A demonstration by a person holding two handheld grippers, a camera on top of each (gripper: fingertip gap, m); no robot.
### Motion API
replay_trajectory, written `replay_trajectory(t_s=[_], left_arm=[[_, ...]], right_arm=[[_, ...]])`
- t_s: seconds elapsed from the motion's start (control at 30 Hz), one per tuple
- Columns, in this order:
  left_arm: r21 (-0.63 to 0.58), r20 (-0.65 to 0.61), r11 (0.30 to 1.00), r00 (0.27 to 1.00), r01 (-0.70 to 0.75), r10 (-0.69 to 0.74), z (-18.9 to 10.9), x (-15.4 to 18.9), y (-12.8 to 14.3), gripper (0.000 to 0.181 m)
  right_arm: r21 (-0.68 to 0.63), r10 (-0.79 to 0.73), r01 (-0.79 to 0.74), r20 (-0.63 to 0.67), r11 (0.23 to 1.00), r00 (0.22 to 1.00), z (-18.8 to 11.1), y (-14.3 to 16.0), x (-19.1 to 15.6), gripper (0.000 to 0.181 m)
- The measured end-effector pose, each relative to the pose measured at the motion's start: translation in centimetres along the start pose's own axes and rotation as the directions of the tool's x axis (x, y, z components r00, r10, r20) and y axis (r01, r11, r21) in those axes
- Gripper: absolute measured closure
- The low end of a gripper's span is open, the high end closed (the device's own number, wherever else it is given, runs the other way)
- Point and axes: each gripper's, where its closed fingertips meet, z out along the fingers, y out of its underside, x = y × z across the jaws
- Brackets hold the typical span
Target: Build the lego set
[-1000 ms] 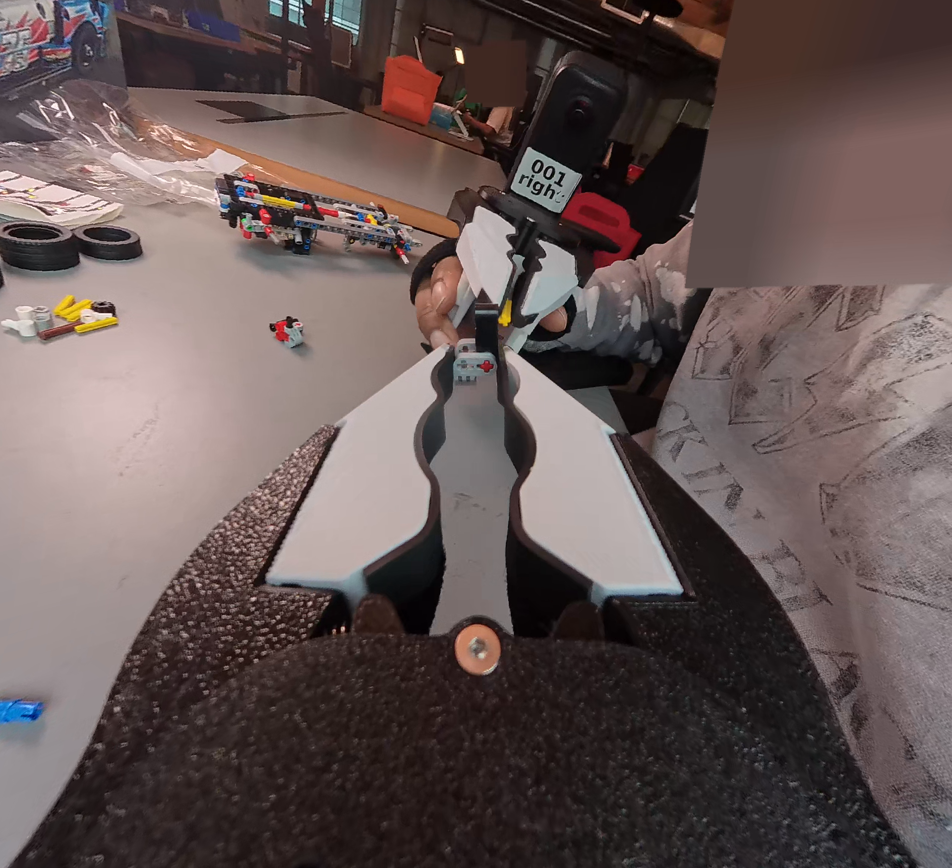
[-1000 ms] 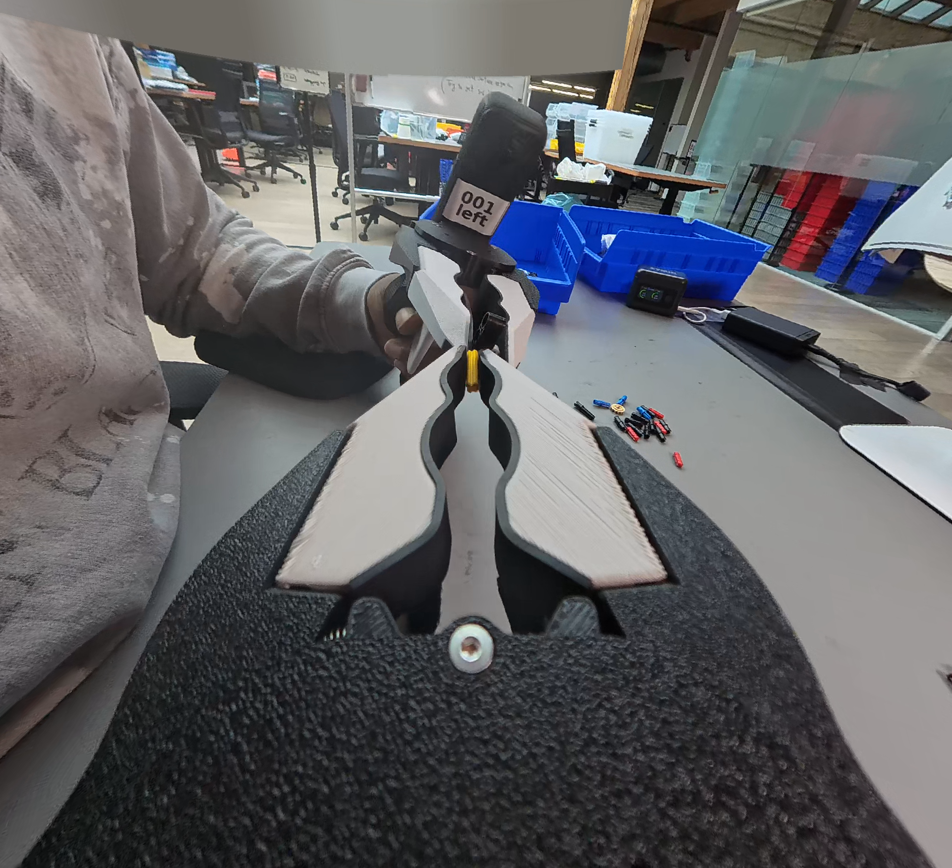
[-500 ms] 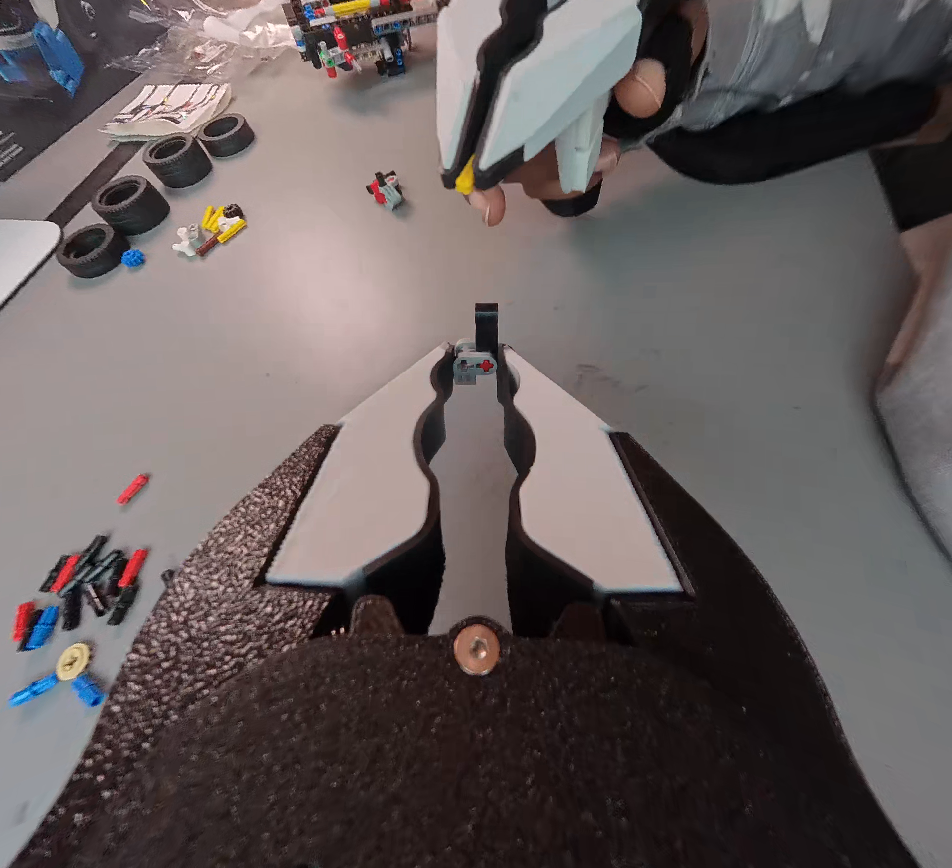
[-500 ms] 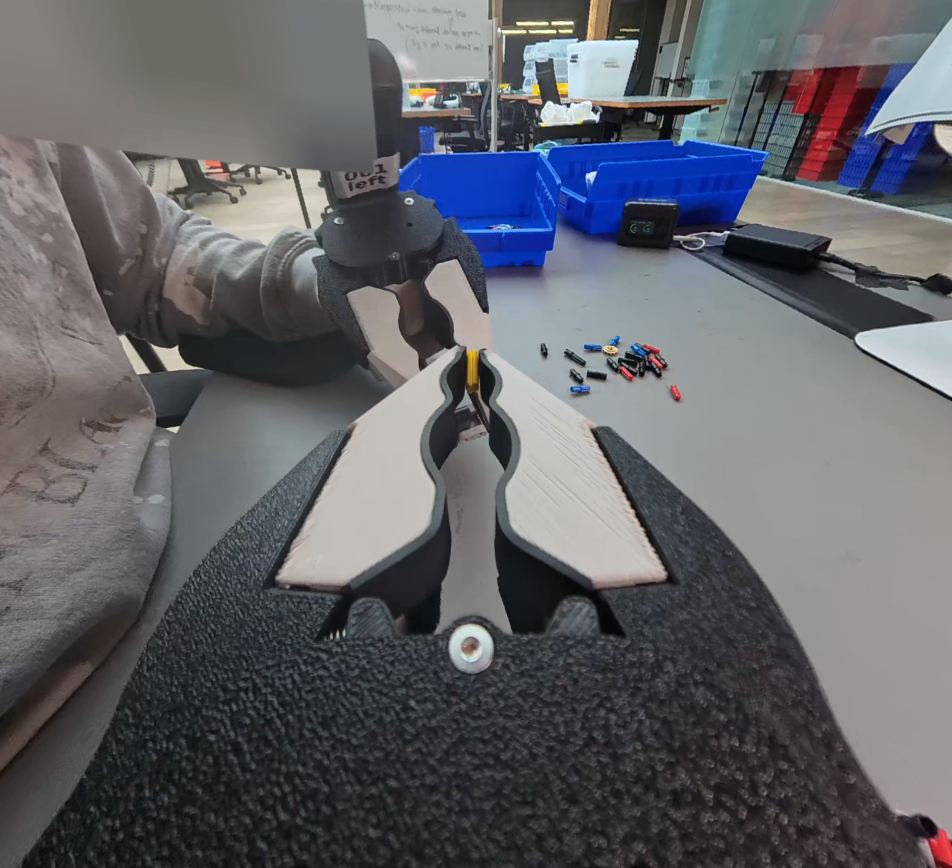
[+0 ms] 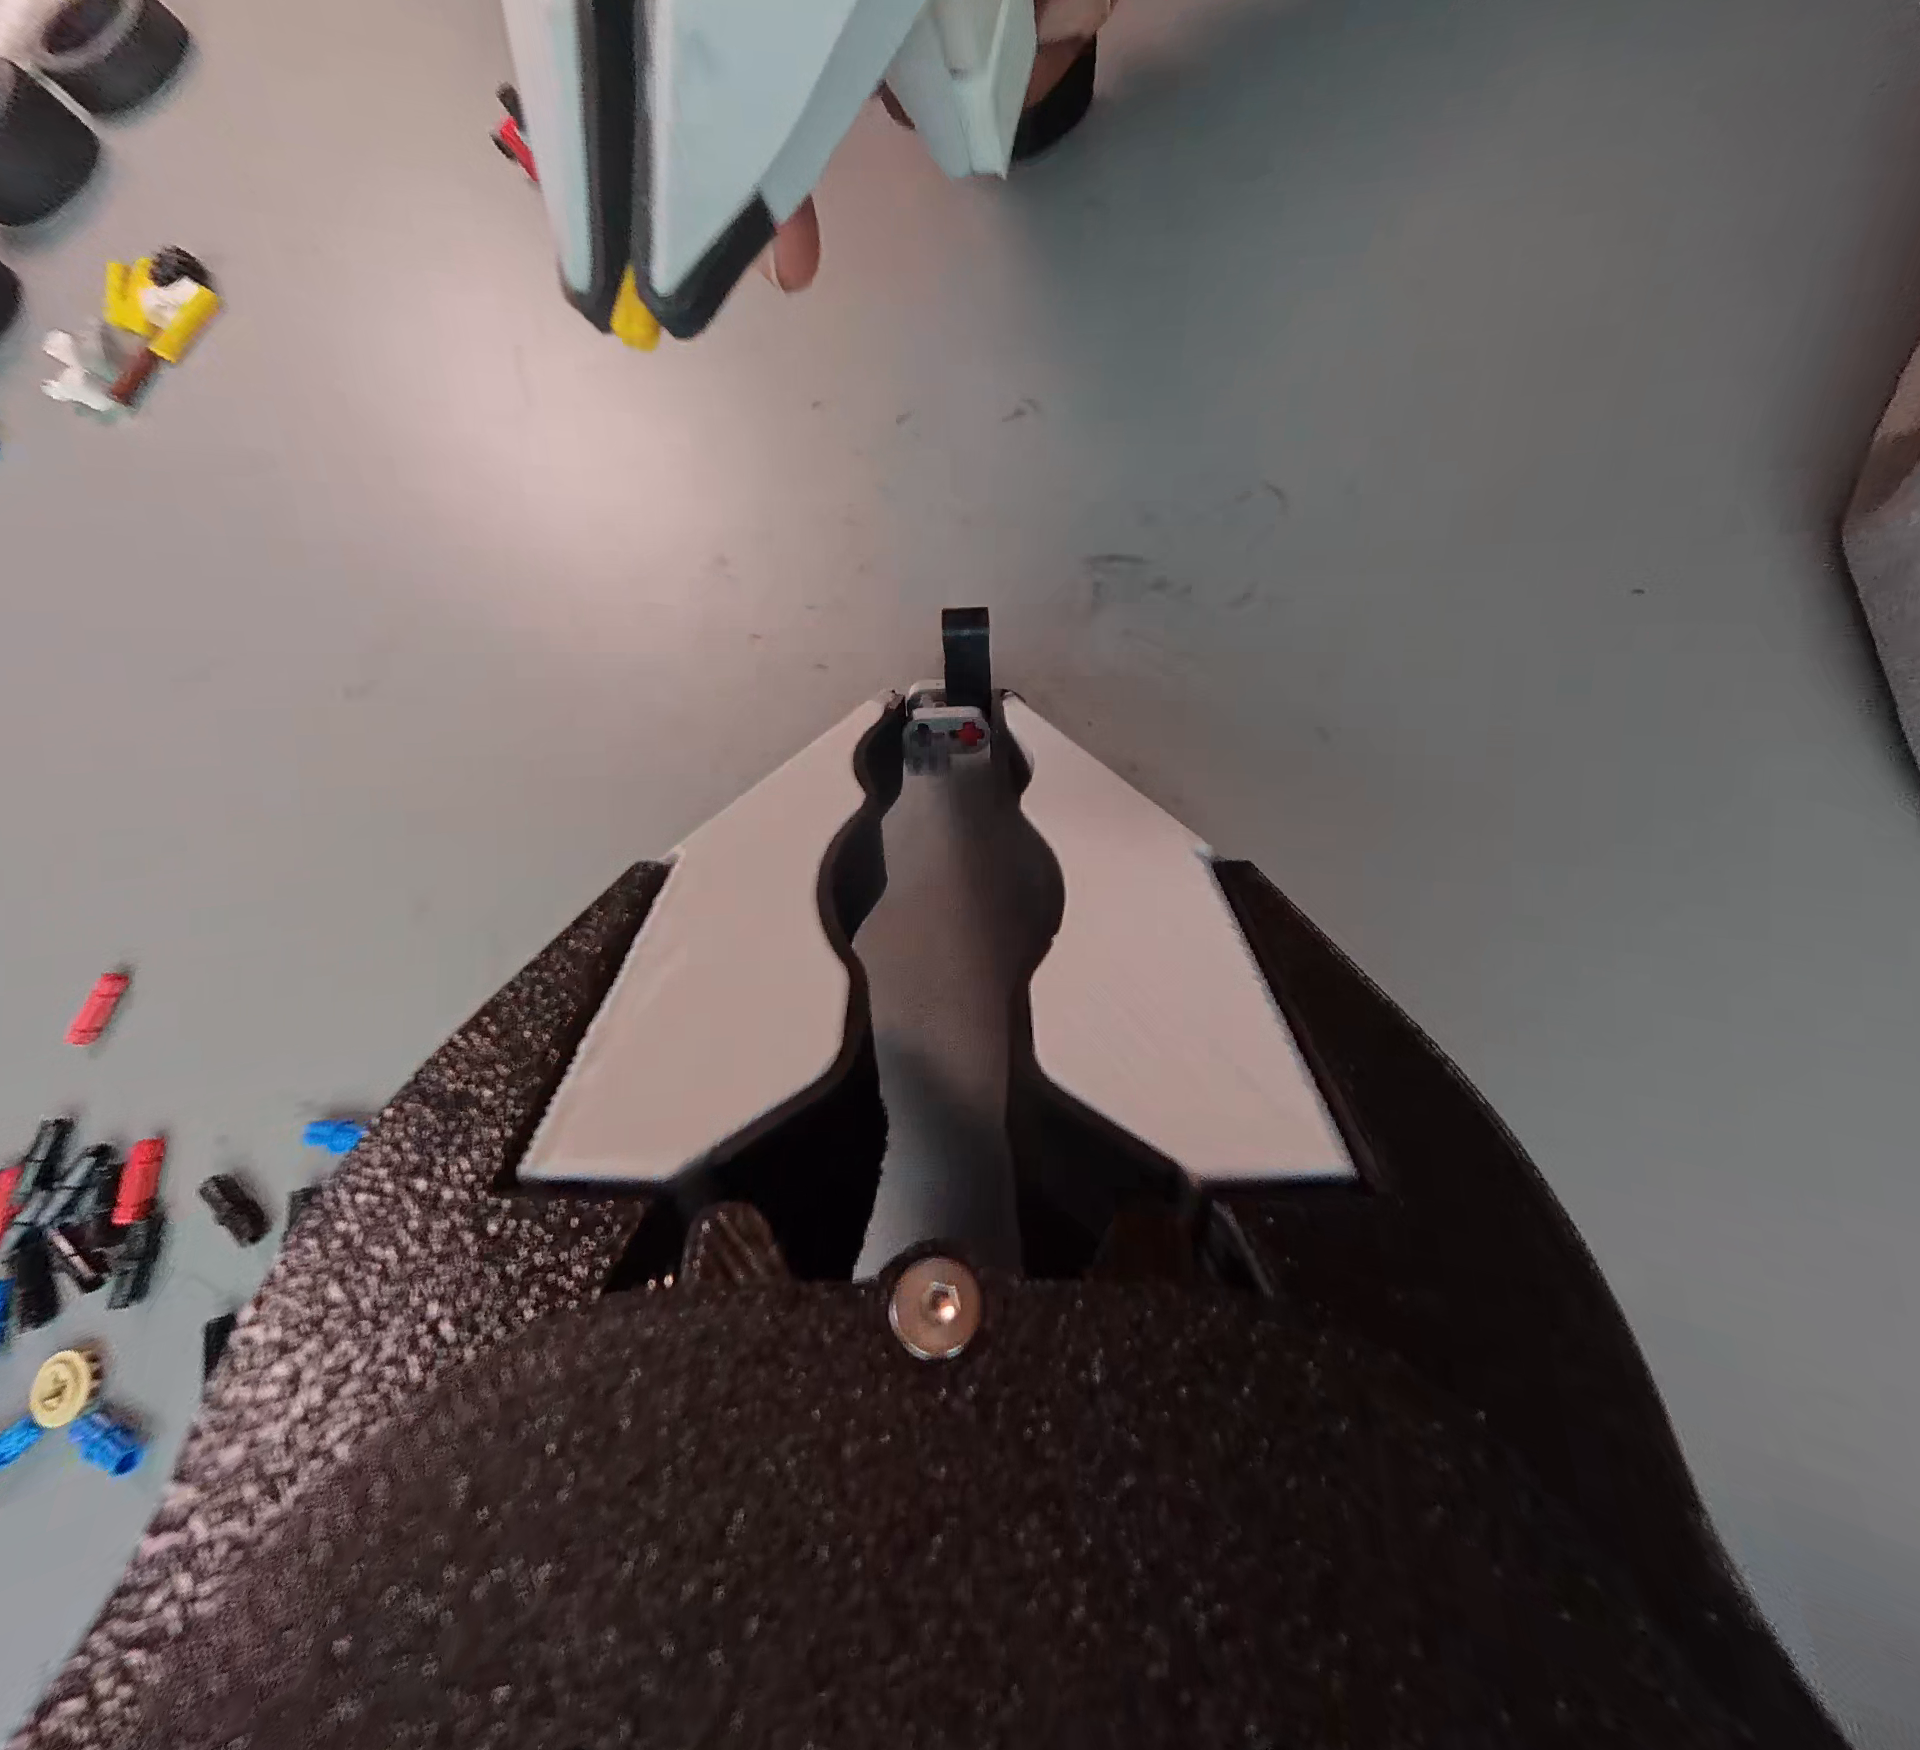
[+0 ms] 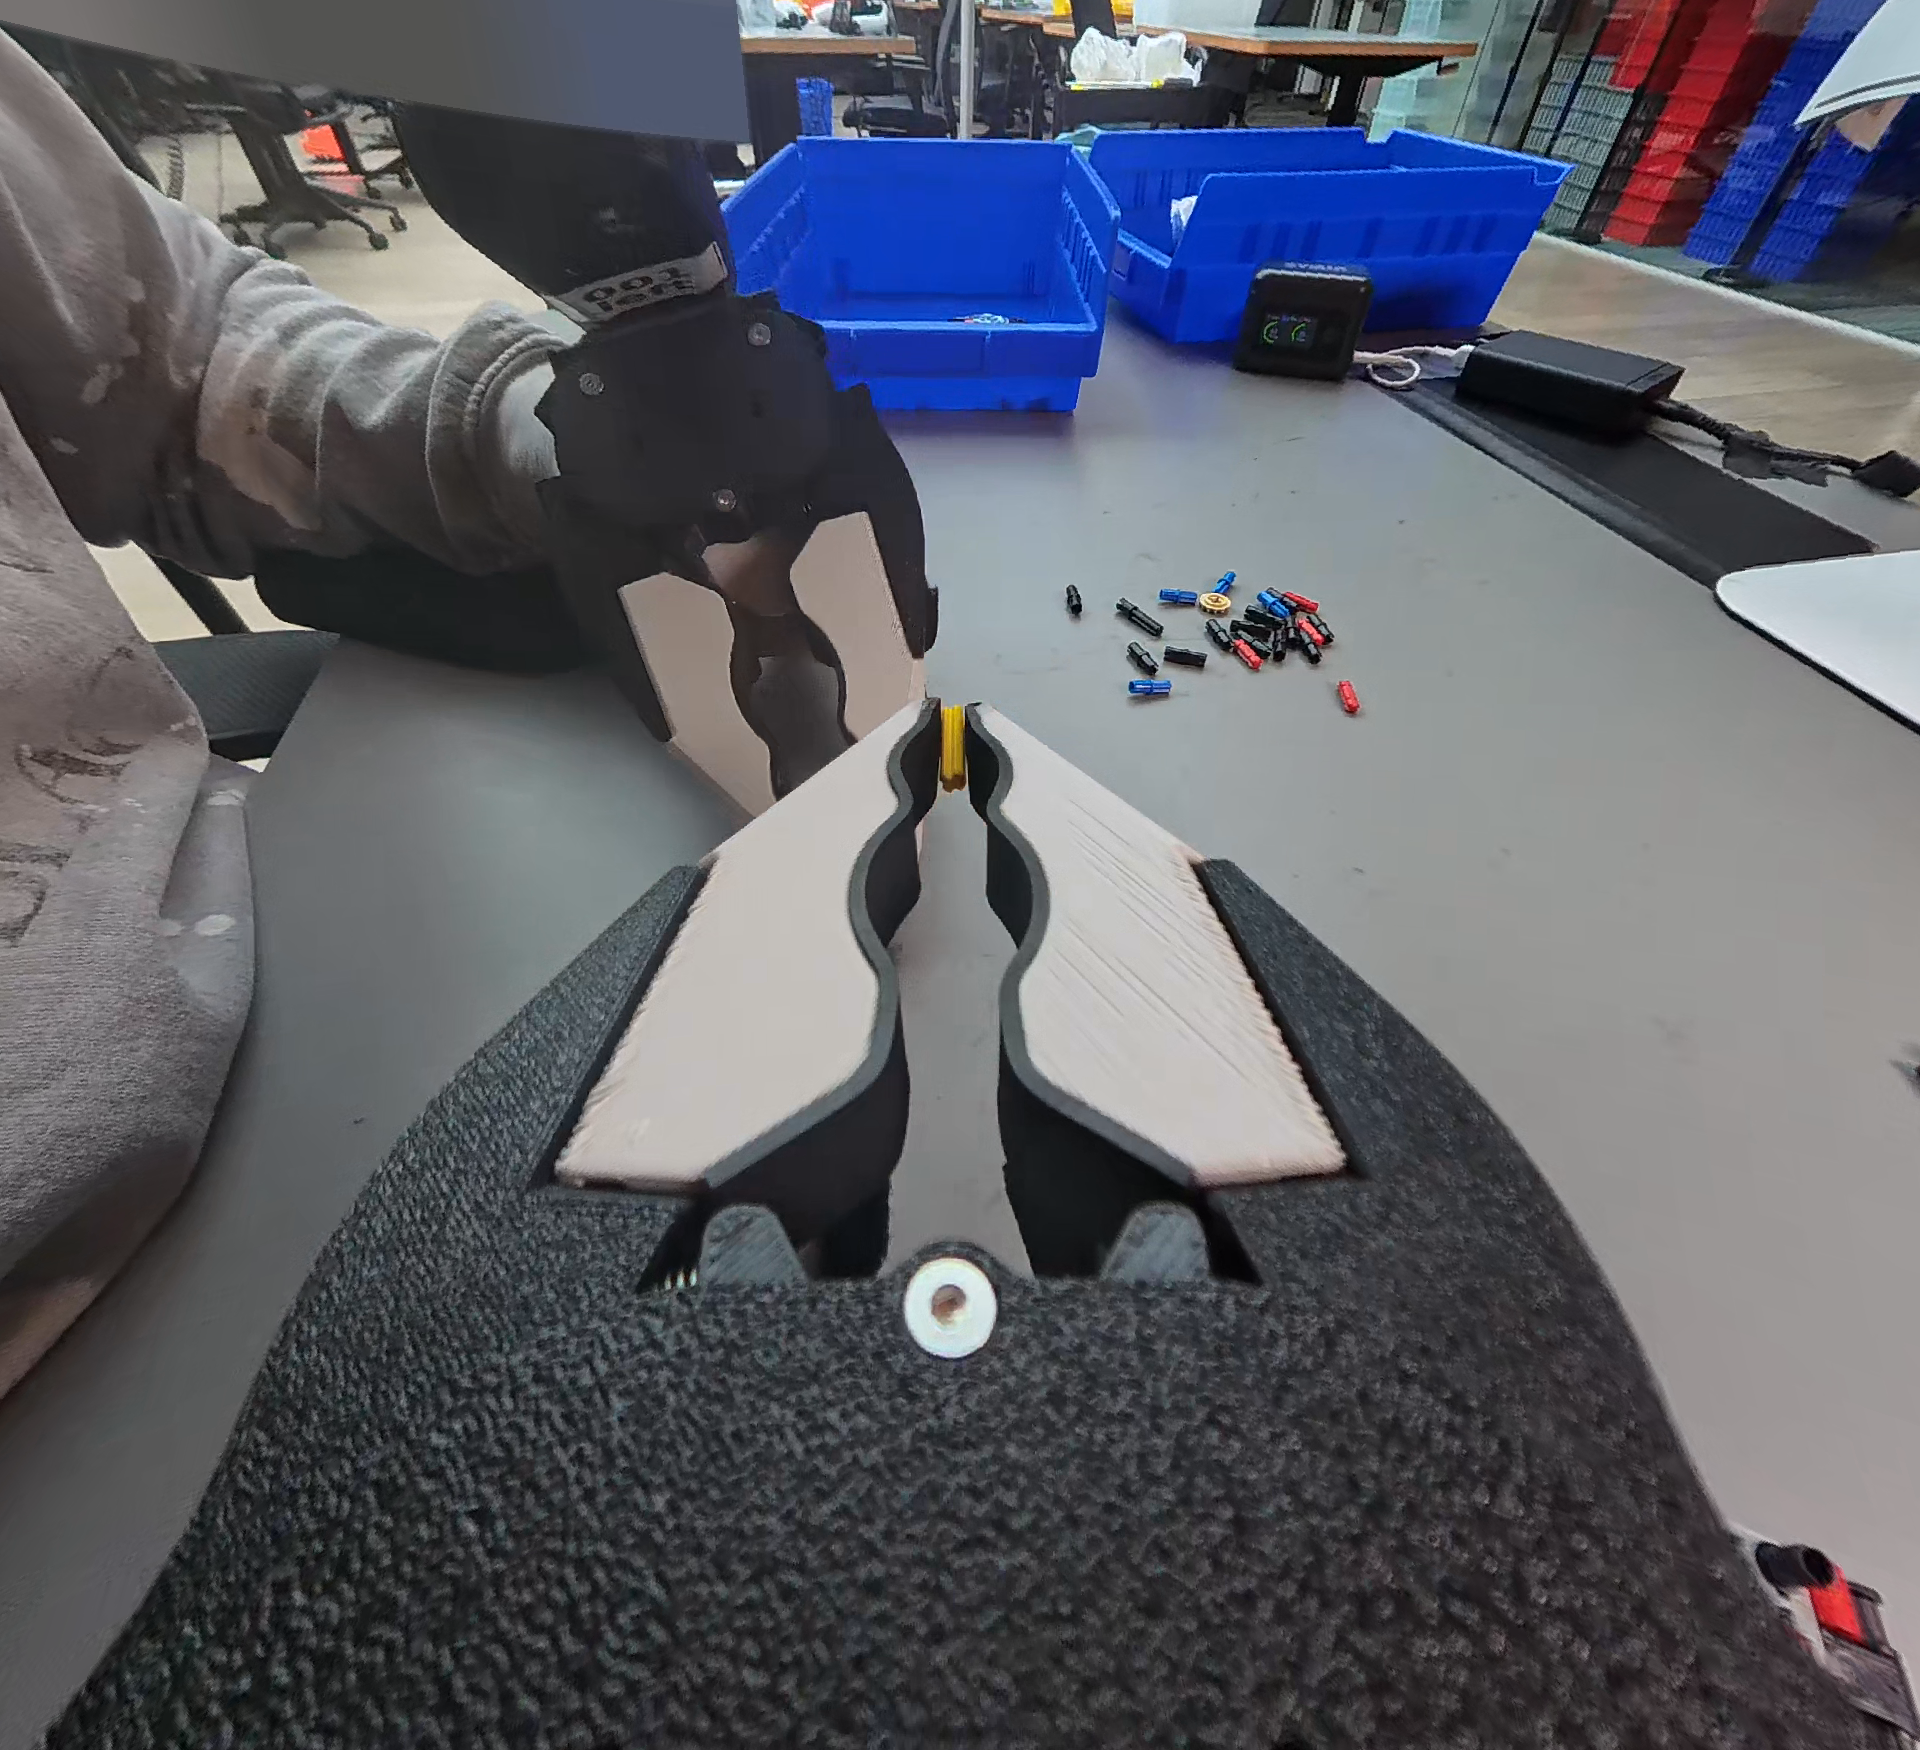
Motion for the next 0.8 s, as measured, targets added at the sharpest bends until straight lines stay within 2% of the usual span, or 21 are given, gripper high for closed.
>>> replay_trajectory(t_s=[0.03, 0.17, 0.27, 0.37, 0.47, 0.57, 0.63, 0.8], left_arm=[[-0.031, -0.022, 0.999, 1.0, 0.009, -0.009, 0.3, 0.3, 0.6, 0.164], [-0.032, -0.05, 0.999, 0.998, 0.042, -0.043, 0.2, 0.5, 0.7, 0.162], [-0.015, -0.091, 0.993, 0.989, 0.115, -0.116, -0.3, 0.5, 0.5, 0.139], [0.116, -0.178, 0.956, 0.953, 0.269, -0.246, -2.0, -0.1, -1.5, 0.141], [0.282, -0.365, 0.826, 0.851, 0.489, -0.379, -4.8, -0.8, -4.7, 0.146], [0.298, -0.562, 0.663, 0.688, 0.686, -0.459, -6.5, -1.0, -6.6, 0.155], [0.255, -0.63, 0.625, 0.617, 0.738, -0.471, -6.5, -0.6, -6.8, 0.157], [0.21, -0.709, 0.594, 0.539, 0.777, -0.455, -6.6, 0.4, -7.6, 0.174]], right_arm=[[-0.008, -0.002, 0.002, -0.002, 1.0, 1.0, 0.0, 0.2, 0.0, 0.178], [-0.037, -0.034, 0.033, -0.002, 0.999, 0.999, 0.2, 0.7, -0.2, 0.178], [-0.04, -0.072, 0.072, 0.007, 0.997, 0.997, 0.4, 0.8, -0.7, 0.178], [-0.037, -0.161, 0.161, 0.005, 0.986, 0.987, 0.4, 0.7, -1.2, 0.178], [0.011, -0.268, 0.268, 0.01, 0.963, 0.963, 0.3, -0.2, -2.4, 0.178], [0.053, -0.337, 0.336, 0.004, 0.94, 0.942, 0.3, -1.0, -3.3, 0.178], [0.063, -0.382, 0.382, -0.01, 0.922, 0.924, 0.2, -1.3, -3.6, 0.178], [0.083, -0.443, 0.443, -0.016, 0.893, 0.896, 0.1, -1.8, -4.3, 0.178]])
